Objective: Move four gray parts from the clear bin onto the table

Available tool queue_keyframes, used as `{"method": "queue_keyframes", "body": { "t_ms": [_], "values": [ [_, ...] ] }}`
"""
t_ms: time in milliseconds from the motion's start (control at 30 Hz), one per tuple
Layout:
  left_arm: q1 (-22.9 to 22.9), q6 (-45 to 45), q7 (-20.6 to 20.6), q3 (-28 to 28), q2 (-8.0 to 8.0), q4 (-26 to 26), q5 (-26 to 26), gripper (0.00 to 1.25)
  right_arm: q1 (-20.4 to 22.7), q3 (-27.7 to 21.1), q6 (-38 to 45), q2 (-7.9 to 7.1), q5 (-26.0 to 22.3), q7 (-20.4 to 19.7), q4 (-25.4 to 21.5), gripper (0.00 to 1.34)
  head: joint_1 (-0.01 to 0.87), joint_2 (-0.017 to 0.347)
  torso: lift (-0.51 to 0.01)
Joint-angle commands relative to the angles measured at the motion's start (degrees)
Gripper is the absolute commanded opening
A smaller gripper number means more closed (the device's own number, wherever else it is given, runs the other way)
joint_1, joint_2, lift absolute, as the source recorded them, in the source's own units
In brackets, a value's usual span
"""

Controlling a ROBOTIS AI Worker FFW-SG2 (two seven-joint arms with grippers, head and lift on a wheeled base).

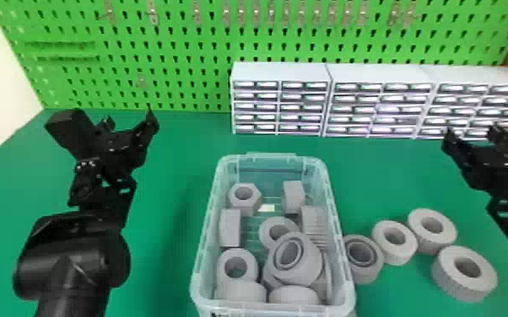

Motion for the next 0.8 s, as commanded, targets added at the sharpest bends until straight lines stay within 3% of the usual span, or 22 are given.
{"method": "queue_keyframes", "body": {
  "t_ms": [0,767],
  "values": [
    [-0.15,0.04,0.0,-0.2,-0.15,0.15,-0.15,0.9,-0.01,-0.17,0.0,-0.07,0.03,0.0,-0.07,0.8,0.693,0.072,-0.052],
    [-3.49,7.07,-0.88,-1.17,-0.15,0.06,-5.07,0.9,0.08,0.01,0.0,0.2,0.3,0.0,-0.42,0.8,0.693,0.072,-0.052]
  ]
}}
